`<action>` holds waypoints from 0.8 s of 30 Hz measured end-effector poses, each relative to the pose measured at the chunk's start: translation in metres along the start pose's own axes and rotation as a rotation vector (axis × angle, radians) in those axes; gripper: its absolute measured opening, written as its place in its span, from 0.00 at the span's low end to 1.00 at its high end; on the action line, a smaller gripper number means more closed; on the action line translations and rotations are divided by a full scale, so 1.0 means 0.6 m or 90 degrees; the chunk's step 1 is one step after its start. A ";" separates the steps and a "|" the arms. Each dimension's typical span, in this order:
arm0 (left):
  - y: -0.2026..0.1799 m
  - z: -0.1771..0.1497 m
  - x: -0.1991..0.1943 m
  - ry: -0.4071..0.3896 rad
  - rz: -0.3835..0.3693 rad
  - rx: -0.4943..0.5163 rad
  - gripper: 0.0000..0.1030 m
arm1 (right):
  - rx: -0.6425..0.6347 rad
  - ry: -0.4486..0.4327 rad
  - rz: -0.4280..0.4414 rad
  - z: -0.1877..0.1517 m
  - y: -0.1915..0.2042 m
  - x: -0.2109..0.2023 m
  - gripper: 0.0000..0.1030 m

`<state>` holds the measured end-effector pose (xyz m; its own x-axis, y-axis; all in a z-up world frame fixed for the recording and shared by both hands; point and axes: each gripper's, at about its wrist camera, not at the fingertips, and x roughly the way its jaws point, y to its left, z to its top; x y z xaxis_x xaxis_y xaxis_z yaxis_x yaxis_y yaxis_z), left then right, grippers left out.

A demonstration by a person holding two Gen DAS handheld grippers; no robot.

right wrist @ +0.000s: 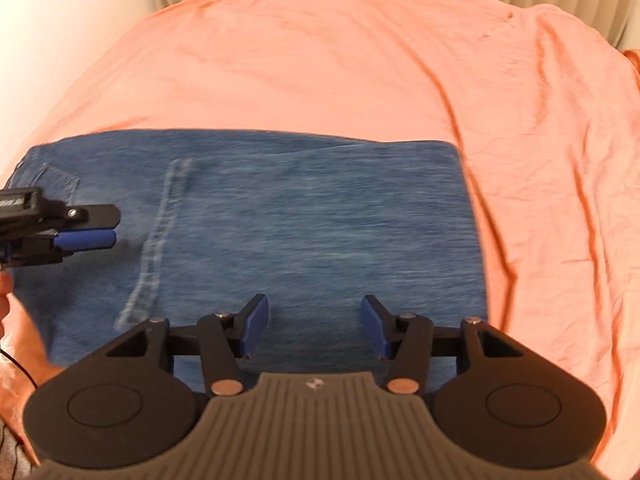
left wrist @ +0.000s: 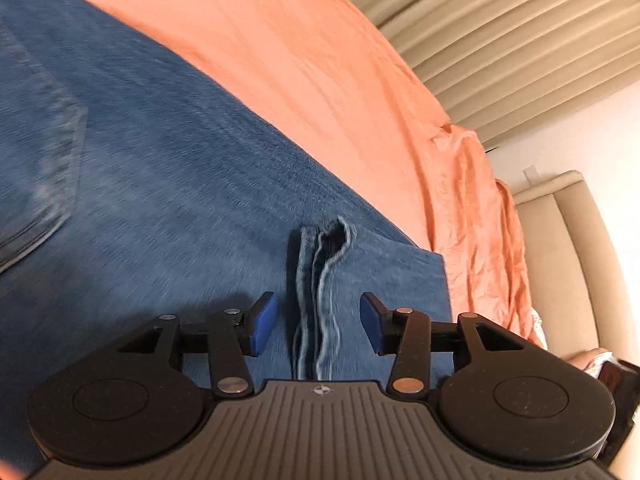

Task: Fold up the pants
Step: 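Grasp the folded jeans edge with the left tool while the right tool releases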

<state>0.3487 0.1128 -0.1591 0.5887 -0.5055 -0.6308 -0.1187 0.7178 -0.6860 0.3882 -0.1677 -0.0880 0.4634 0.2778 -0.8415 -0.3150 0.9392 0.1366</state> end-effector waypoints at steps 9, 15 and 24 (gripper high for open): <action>0.002 0.028 0.084 -0.007 -0.022 -0.015 0.45 | 0.015 -0.037 -0.003 -0.017 -0.094 -0.006 0.47; -0.044 0.015 0.052 -0.061 0.002 0.084 0.10 | 0.006 -0.062 -0.014 -0.029 -0.128 -0.011 0.47; -0.166 0.037 -0.015 -0.083 0.065 0.294 0.09 | 0.056 -0.099 0.020 -0.014 -0.169 -0.024 0.06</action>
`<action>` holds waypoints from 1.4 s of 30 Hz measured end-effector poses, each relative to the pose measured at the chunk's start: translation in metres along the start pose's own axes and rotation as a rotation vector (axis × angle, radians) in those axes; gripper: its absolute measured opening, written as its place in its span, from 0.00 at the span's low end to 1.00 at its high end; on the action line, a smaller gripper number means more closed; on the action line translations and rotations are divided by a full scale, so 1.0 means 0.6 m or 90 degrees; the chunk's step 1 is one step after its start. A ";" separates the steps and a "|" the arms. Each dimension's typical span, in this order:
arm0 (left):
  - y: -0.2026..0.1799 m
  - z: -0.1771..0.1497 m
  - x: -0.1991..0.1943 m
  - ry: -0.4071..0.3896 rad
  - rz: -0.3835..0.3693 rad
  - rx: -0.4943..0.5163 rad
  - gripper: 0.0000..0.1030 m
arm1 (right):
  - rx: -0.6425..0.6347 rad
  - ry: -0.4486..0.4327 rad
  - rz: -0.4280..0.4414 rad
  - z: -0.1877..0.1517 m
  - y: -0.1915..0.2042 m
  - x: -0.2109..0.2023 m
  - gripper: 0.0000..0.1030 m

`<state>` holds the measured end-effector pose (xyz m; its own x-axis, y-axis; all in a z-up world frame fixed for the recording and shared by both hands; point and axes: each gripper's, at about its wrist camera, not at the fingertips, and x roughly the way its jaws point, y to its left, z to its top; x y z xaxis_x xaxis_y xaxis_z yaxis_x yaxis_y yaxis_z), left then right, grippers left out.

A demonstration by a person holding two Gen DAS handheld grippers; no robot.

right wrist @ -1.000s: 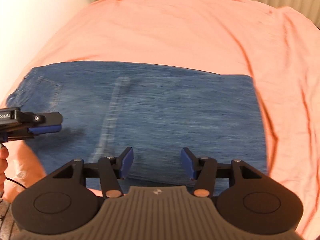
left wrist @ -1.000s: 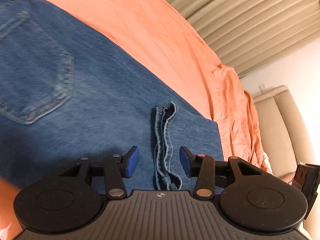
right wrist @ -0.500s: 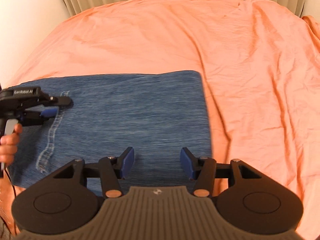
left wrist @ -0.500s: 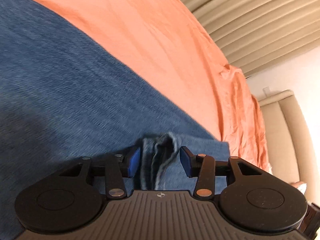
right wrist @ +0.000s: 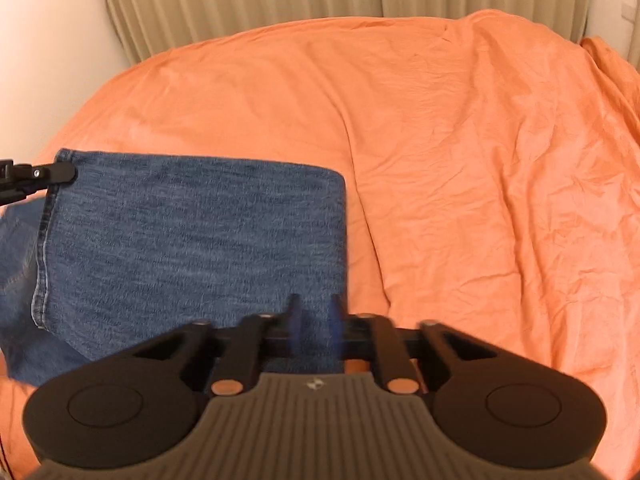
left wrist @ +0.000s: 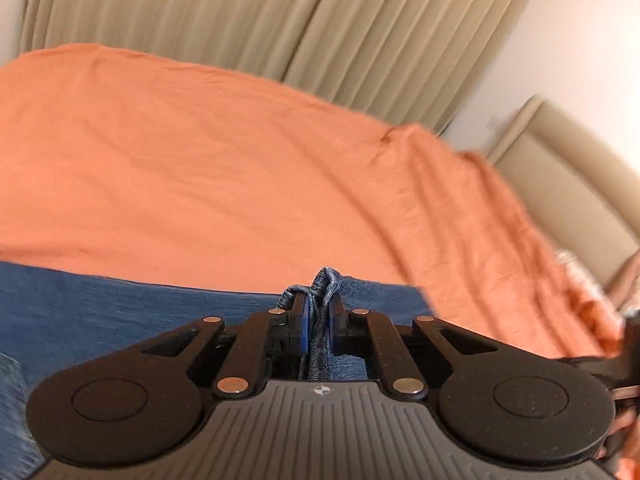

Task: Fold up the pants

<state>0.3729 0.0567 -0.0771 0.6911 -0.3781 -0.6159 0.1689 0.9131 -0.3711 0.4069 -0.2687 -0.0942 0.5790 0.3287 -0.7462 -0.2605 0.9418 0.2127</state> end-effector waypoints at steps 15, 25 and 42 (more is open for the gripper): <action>0.087 -0.042 0.127 0.096 0.060 -0.022 0.10 | 0.086 -0.007 -0.015 0.123 -0.023 0.166 0.00; 0.093 -0.052 0.127 0.069 0.058 -0.053 0.21 | 0.057 0.020 -0.059 0.113 0.000 0.197 0.00; -0.044 -0.150 -0.041 0.029 0.149 0.067 0.49 | -0.033 0.013 -0.039 -0.092 0.061 -0.001 0.00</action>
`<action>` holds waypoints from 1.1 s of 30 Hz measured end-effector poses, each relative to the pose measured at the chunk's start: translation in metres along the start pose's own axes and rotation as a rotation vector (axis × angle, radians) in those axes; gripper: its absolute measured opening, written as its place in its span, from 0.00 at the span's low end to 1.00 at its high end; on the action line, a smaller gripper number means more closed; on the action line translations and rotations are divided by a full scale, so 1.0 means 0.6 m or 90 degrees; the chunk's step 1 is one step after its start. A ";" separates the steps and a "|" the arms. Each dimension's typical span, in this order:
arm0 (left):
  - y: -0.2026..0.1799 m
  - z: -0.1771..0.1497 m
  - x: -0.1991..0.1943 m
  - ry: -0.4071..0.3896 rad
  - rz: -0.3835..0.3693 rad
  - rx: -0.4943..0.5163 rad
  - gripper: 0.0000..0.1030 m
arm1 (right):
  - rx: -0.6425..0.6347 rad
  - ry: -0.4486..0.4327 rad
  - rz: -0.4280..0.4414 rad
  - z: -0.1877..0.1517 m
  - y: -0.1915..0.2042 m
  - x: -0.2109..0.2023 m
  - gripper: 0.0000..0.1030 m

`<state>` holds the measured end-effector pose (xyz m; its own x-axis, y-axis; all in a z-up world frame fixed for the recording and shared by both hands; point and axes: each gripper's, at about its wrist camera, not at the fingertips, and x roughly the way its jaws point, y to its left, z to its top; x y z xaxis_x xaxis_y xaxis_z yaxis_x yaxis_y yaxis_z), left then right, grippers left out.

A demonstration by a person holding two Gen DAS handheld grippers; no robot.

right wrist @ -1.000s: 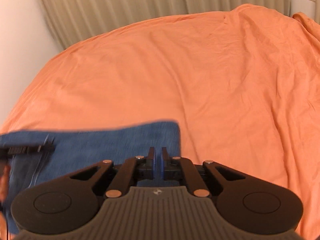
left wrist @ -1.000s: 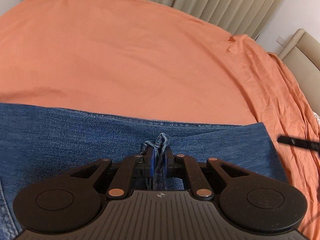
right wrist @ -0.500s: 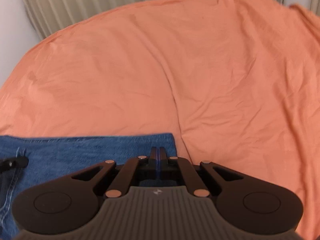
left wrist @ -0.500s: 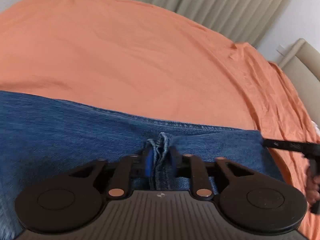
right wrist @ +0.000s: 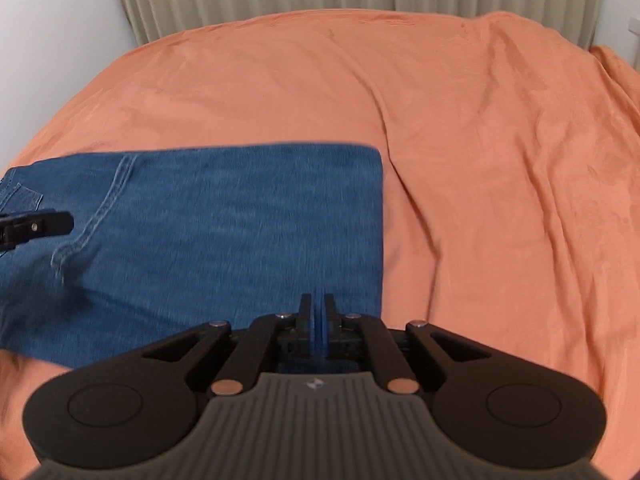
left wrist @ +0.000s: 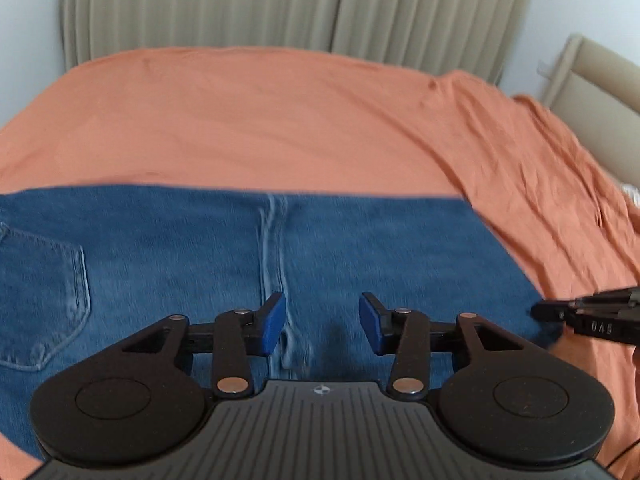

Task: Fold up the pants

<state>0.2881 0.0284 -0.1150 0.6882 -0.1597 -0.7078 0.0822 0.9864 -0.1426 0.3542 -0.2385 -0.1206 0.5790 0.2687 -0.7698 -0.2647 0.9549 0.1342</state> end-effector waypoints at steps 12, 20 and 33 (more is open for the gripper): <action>0.026 -0.060 0.050 0.088 0.032 -0.021 0.46 | 0.015 0.037 -0.034 -0.030 0.016 0.050 0.00; 0.028 -0.049 -0.035 0.010 0.027 -0.017 0.59 | -0.063 0.010 -0.082 -0.002 0.055 0.011 0.01; 0.183 -0.038 -0.201 -0.059 0.109 -0.193 0.68 | -0.246 -0.086 -0.007 0.055 0.204 -0.059 0.19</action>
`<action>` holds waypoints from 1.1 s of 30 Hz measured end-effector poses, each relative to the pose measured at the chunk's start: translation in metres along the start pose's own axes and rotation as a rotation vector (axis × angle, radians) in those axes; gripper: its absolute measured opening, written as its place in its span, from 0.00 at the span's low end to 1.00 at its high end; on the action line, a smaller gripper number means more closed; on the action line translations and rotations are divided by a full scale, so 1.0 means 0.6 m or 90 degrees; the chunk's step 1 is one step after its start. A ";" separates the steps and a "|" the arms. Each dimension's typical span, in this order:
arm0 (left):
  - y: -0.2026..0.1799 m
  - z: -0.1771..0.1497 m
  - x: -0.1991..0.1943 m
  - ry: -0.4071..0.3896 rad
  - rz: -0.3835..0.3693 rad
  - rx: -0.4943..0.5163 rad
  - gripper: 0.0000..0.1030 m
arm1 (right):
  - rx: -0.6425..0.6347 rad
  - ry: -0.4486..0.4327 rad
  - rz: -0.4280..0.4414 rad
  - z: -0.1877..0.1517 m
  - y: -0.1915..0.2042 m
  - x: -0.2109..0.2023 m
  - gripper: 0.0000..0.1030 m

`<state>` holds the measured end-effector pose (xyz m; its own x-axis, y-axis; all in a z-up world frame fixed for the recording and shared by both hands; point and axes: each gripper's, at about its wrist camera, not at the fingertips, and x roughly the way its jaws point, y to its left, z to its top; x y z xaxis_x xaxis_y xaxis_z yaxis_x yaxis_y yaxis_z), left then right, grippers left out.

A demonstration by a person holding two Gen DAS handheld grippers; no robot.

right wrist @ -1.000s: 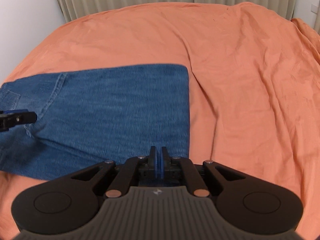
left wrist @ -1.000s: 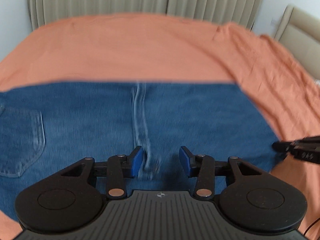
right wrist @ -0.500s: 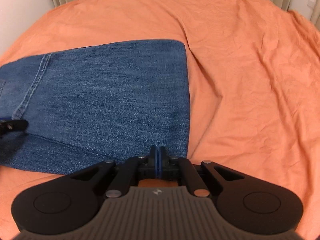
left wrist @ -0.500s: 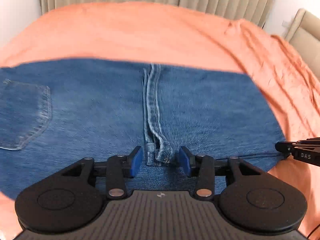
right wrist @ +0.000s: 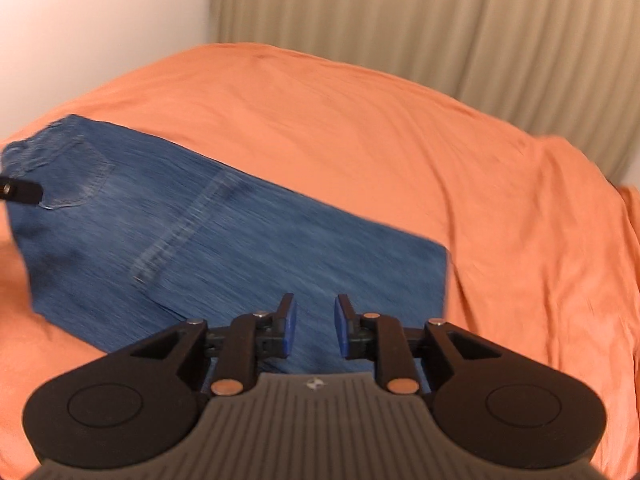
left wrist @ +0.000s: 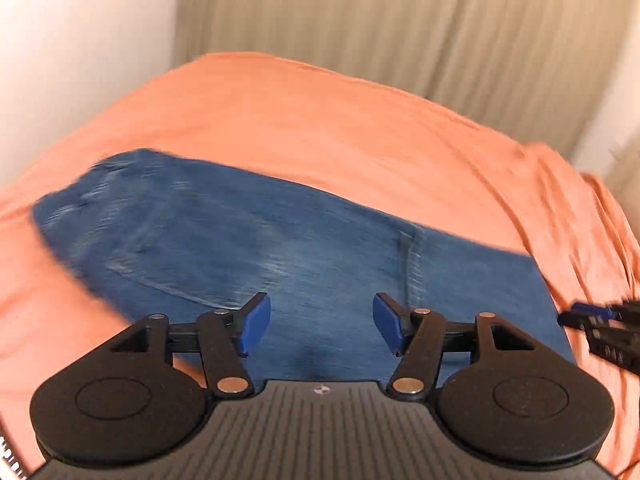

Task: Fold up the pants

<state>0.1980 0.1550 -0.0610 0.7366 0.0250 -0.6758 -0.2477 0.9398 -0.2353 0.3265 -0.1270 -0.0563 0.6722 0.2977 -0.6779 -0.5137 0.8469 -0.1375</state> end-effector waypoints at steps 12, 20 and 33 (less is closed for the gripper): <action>0.245 -0.005 0.005 -0.005 0.067 -0.377 0.72 | -0.113 0.045 -0.011 0.066 0.110 0.075 0.32; 0.333 -0.024 0.044 -0.024 0.051 -0.556 0.81 | -0.117 0.090 0.035 0.077 0.163 0.140 0.30; 0.373 -0.001 0.129 -0.022 -0.021 -0.591 0.68 | -0.104 0.163 0.086 0.071 0.195 0.213 0.24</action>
<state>0.1992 0.3673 -0.1662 0.7673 0.0268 -0.6408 -0.6192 0.2914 -0.7292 0.3753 0.0289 -0.1282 0.4463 0.2644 -0.8549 -0.6820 0.7190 -0.1336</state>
